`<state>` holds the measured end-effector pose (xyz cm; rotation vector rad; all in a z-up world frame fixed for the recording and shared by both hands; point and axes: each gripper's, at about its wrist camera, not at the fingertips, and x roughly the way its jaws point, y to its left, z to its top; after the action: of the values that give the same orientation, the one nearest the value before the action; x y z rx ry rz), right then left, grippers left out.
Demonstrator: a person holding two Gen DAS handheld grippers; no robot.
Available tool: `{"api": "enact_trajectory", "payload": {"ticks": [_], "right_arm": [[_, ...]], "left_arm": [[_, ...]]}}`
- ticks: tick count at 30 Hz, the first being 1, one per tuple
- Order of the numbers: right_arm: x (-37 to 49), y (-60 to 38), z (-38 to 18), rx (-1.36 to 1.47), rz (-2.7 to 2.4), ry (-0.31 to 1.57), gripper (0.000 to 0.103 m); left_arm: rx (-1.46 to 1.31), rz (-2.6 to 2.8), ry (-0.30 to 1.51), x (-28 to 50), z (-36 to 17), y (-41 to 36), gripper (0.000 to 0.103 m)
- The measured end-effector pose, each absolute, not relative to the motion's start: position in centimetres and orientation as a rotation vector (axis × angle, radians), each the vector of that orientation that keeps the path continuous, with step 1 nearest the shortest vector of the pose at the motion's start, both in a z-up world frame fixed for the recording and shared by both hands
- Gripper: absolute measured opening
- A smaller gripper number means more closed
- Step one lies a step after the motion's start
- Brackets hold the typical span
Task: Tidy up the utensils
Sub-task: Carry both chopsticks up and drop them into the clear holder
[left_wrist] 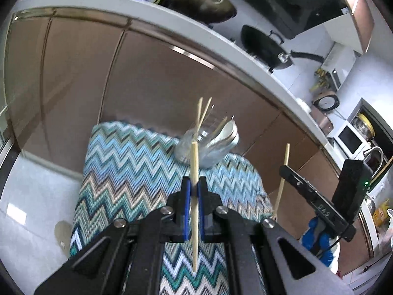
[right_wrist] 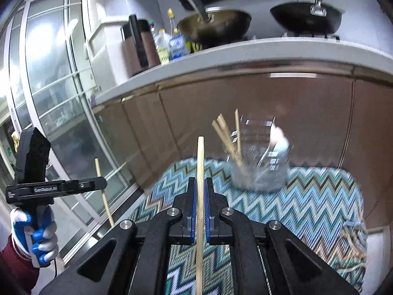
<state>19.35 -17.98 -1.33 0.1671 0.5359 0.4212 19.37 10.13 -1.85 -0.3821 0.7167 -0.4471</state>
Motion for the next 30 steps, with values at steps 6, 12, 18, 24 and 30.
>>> {"api": "enact_trajectory", "payload": {"ticks": [6,12,18,24,30], "right_arm": [[22.9,-18.6,1.1,0.187,0.400,0.400,0.005],[28.5,-18.6,3.1,0.217,0.374,0.257,0.005],[34.0,-19.0,1.9,0.250,0.313,0.188,0.006],[37.7,-19.1,-0.6,0.240,0.261,0.174,0.006],[38.0,-18.0,-3.5,0.159,0.235,0.202,0.006]], "left_arm": [[-0.387,-0.487,0.594,22.6,2.0,8.5,0.005],[-0.360,-0.450,0.404,27.3,5.5,5.3,0.005],[-0.324,-0.362,0.257,32.8,5.9,1.9,0.005],[-0.320,-0.328,0.260,37.3,2.5,-0.2,0.005],[-0.272,-0.316,0.300,38.8,-1.5,-1.7,0.005]]}}
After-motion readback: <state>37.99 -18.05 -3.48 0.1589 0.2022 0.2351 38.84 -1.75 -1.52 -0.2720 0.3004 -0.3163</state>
